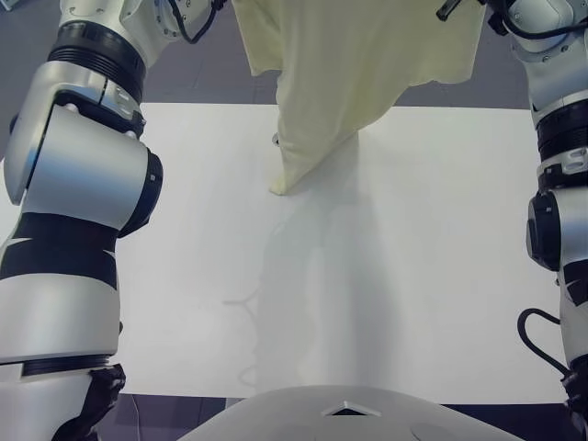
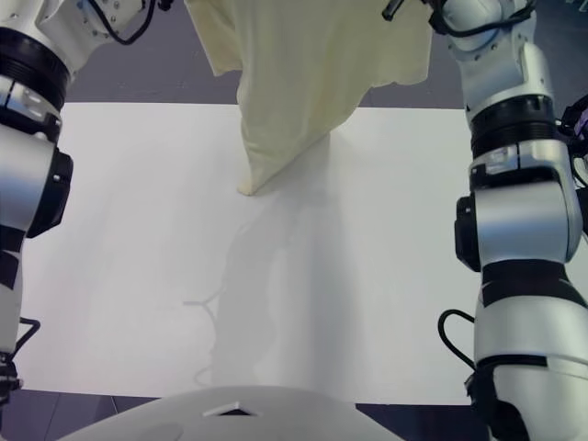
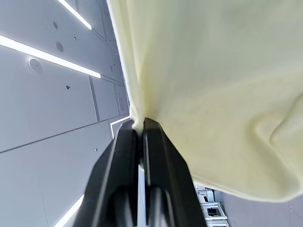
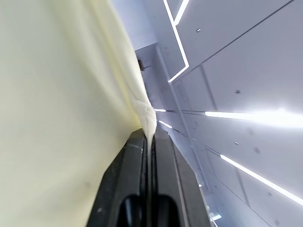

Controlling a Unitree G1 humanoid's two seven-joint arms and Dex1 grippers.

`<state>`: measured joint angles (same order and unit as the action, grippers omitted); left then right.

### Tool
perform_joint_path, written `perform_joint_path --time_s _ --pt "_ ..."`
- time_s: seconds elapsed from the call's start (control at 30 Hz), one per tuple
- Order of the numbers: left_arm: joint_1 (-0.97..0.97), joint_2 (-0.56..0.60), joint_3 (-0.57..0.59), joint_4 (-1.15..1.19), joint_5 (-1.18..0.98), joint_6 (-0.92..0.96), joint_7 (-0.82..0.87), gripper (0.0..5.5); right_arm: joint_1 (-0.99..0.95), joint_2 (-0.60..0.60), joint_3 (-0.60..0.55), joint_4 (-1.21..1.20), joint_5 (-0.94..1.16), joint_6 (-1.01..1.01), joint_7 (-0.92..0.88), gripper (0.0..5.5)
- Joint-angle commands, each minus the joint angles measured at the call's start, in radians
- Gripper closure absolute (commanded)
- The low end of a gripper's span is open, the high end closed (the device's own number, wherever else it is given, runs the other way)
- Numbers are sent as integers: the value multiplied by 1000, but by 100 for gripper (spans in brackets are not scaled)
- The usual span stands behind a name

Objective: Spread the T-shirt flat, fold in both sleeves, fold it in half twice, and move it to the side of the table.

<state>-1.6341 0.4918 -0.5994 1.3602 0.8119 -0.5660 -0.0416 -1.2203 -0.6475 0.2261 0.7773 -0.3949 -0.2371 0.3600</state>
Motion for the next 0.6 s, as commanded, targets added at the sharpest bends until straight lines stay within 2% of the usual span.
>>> perform_joint_path --time_s 0.03,0.17,0.23,0.3,0.4,0.5,0.6 --pt "67 94 -8 -37 2 -178 0 549 320 -106 -66 -592 281 377 414 550" --pt "222 119 41 -155 -146 -486 -141 549 475 -281 -88 -902 499 597 720 550" --pt "393 140 34 -345 -356 -562 -287 549 531 -347 -104 -979 588 645 833 550" --pt "635 242 -16 -722 -617 -426 -436 549 619 -403 -123 -1054 670 661 930 550" --pt "870 401 -28 -1123 -782 -199 -571 549 761 -441 -129 -1160 754 710 987 550" --pt "1069 524 -14 -1419 -870 -10 -643 549 936 -451 -73 -1234 749 716 974 550" --pt "1221 586 -7 -1579 -902 110 -681 549 1075 -456 -27 -1258 672 681 932 550"
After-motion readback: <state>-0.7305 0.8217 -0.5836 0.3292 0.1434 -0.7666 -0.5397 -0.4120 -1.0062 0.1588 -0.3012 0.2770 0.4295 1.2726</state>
